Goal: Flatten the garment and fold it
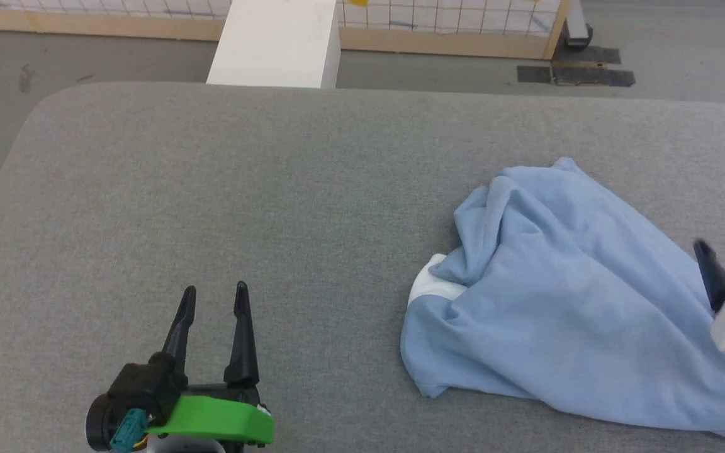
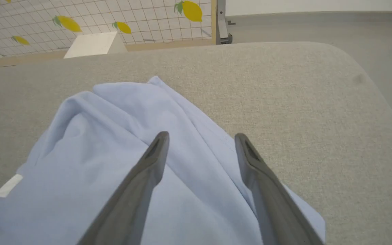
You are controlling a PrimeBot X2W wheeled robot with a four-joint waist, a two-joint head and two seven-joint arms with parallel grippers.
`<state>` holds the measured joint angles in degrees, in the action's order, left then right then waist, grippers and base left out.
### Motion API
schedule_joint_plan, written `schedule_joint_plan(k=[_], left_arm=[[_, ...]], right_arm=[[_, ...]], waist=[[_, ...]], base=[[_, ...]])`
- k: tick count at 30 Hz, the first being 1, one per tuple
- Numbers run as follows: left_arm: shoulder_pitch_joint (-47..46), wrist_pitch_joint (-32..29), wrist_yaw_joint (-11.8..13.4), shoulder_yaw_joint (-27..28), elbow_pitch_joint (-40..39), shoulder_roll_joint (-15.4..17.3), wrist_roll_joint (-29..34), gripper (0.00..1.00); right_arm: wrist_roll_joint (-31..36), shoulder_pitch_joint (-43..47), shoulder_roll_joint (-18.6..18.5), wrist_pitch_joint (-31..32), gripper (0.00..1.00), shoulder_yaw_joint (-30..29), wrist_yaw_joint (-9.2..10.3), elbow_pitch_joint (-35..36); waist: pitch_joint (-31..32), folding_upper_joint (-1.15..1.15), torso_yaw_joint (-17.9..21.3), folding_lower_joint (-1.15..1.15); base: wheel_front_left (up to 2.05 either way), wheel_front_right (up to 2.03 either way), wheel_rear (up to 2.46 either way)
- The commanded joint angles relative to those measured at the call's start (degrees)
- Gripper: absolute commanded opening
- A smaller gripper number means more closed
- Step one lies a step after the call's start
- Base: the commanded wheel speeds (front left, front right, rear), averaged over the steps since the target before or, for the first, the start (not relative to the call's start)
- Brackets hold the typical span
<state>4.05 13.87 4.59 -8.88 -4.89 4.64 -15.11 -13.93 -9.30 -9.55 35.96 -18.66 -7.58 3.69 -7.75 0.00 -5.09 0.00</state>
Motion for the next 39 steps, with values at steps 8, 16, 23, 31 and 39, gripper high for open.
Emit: schedule_joint_plan(k=[8, 16, 23, 31, 39], left_arm=[[-3.1, 0.7, -0.5, -1.2, -0.5, -0.2, 0.1, 1.00], [-6.3, 1.0, -0.5, -2.8, -0.3, -0.9, 0.5, 1.00], [-7.5, 1.1, -0.5, -2.9, -0.4, -1.1, 1.2, 1.00], [-6.5, 1.1, -0.9, -2.0, 0.4, -0.6, 1.7, 1.00], [-6.9, 1.1, -1.2, -1.9, -0.7, -0.7, 1.9, 1.00]], right_arm=[[0.2, -12.0, -4.1, 4.6, 1.00, 7.8, 0.09, -4.1], [3.6, -17.8, -7.8, 5.9, 1.00, 9.8, 0.09, -16.0], [3.5, -16.6, -9.9, 9.3, 1.00, 11.5, 0.09, -23.7], [2.0, -18.4, -13.0, 6.0, 0.00, 15.4, 0.09, -21.4], [0.7, -30.1, -20.6, 2.7, 0.00, 21.9, 0.09, -16.2]], waist=[[-6.6, 0.00, -3.7, 0.00], [-11.6, 0.00, -6.9, 0.00], [-12.4, 0.00, -7.9, 0.00], [-9.4, 0.00, -6.7, 0.00], [-11.0, 0.00, -8.1, 0.00]], base=[[0.00, 0.00, 0.00], [0.00, 0.00, 0.00], [0.00, 0.00, 0.00], [0.00, 0.00, 0.00], [0.00, 0.00, 0.00]])
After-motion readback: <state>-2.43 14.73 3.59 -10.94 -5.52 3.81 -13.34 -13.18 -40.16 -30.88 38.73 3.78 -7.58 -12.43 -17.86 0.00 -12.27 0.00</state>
